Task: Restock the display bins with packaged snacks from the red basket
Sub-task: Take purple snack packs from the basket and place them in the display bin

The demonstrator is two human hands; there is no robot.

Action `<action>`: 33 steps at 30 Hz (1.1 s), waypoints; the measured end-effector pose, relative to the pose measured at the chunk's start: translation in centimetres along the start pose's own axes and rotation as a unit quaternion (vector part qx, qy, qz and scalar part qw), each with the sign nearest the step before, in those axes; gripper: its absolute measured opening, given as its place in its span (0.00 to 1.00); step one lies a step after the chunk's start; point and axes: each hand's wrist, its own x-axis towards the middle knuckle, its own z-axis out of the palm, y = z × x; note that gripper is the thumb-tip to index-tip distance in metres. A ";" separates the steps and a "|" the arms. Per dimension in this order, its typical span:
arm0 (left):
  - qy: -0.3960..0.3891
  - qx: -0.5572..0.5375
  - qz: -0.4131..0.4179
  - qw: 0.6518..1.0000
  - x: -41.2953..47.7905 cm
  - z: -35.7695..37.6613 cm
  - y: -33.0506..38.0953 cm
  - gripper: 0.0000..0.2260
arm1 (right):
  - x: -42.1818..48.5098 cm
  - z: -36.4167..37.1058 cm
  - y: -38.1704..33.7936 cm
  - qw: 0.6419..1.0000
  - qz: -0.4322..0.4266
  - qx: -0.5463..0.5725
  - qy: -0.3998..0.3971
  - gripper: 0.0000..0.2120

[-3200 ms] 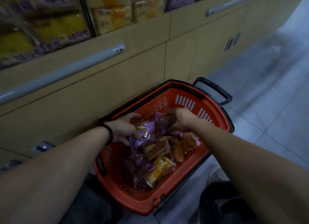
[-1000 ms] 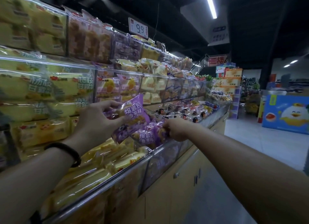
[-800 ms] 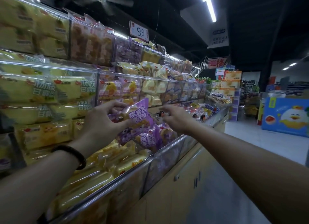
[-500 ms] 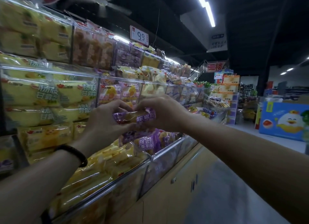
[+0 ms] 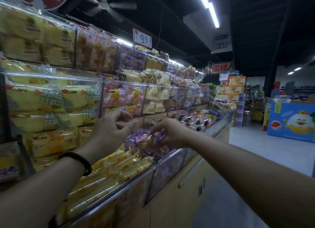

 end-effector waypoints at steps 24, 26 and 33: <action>-0.120 0.064 -0.019 0.990 -6.6 -3.4 10.1 0.03 | -14.4 -2.4 -4.7 0.990 0.029 0.083 0.113 0.04; -0.116 0.021 -0.018 0.993 -10.8 -3.7 12.3 0.02 | -16.7 -2.2 -6.0 0.990 0.029 0.099 0.096 0.05; -0.260 0.039 -0.149 0.953 -24.9 -1.8 13.5 0.03 | -23.7 3.5 -9.8 0.986 0.069 0.151 0.034 0.08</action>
